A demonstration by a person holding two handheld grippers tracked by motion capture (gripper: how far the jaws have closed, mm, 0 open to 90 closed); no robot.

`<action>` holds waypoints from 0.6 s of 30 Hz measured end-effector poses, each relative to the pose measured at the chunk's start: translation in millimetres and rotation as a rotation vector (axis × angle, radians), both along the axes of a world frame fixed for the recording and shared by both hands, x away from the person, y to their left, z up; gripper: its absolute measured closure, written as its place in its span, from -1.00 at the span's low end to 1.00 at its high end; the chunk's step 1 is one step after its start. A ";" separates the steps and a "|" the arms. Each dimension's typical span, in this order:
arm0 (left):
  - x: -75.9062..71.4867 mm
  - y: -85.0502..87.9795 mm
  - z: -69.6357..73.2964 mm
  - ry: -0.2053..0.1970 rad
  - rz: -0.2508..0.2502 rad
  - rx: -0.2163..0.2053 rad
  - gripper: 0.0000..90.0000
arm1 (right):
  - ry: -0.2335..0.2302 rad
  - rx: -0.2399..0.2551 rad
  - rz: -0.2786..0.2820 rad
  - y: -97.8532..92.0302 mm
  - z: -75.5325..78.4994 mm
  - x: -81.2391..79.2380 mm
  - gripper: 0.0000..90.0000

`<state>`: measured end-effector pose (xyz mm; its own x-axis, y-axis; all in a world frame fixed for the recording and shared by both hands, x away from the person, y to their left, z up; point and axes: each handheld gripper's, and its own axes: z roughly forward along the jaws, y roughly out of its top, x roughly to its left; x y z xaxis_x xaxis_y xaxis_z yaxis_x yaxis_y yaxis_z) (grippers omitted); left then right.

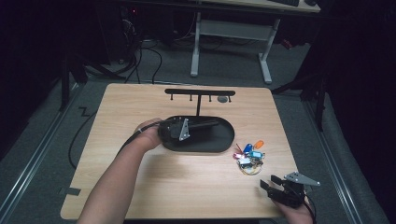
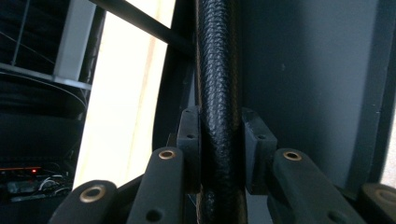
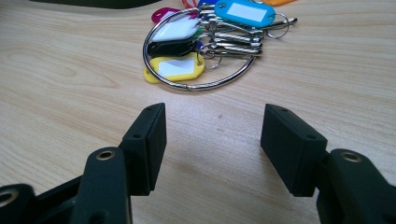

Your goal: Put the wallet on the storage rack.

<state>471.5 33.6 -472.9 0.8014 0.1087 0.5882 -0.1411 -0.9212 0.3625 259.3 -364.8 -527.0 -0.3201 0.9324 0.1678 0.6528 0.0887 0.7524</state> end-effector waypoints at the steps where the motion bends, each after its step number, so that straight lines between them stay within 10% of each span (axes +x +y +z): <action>1: 0.0 0.0 0.0 0.000 0.000 0.000 0.62 | 0.000 0.000 0.000 0.0 0.0 0.0 -0.09; 18: -0.8 3.5 8.7 0.204 0.063 -0.148 0.16 | -0.002 -0.008 0.008 0.8 0.0 0.2 -0.09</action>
